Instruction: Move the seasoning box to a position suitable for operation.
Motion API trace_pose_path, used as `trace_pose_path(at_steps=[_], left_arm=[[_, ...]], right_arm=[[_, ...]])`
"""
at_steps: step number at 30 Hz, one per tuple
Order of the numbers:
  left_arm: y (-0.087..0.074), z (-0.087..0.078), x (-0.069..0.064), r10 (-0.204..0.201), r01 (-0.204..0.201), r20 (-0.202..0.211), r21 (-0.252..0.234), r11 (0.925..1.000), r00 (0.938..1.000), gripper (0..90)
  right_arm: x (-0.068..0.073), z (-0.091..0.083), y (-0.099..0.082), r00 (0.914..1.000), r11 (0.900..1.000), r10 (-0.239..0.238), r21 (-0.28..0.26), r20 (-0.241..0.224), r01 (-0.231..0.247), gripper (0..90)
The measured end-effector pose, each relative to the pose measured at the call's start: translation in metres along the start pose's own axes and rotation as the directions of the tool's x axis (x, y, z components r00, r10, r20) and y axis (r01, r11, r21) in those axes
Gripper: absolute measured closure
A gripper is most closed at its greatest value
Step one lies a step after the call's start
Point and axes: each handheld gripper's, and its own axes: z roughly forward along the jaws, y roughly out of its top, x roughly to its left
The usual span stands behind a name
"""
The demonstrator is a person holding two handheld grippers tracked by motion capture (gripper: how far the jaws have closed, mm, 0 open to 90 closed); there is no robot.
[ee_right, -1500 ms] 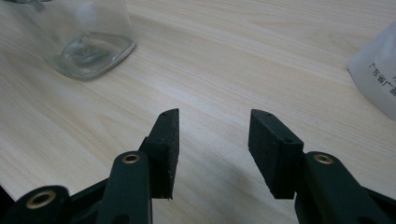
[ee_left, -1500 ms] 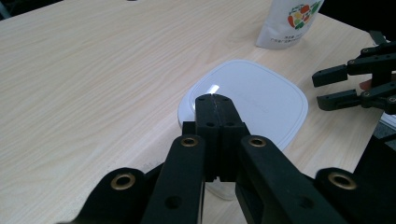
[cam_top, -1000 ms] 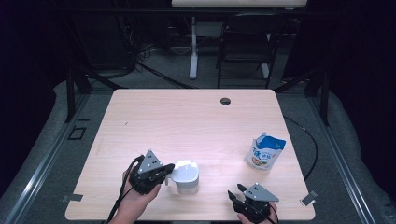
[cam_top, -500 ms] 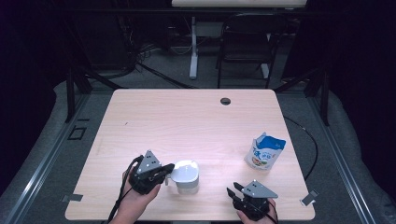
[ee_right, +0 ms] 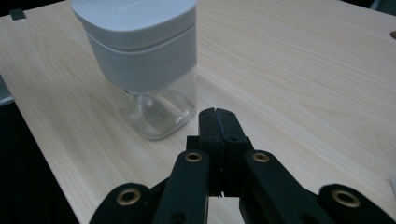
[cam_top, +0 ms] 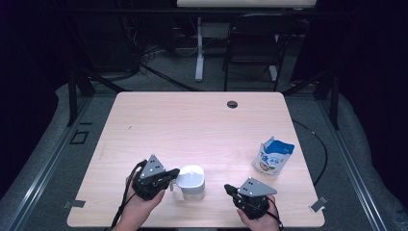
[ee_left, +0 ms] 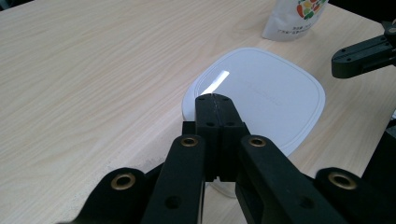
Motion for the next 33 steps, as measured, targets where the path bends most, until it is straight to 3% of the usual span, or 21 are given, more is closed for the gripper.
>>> trace_pose_path(at_steps=[16,33], left_arm=[[0.000,0.000,0.000,-0.002,0.002,-0.008,-0.003,1.0000,1.0000,90.0],[-0.002,0.000,0.001,-0.011,0.011,-0.007,-0.008,0.9999,0.9999,90.0]], right_arm=[[0.015,0.017,0.031,0.9936,0.9970,-0.078,0.000,-0.082,0.078,90.0],[0.022,0.025,0.039,0.9874,0.9928,-0.117,0.016,-0.107,0.119,90.0]])
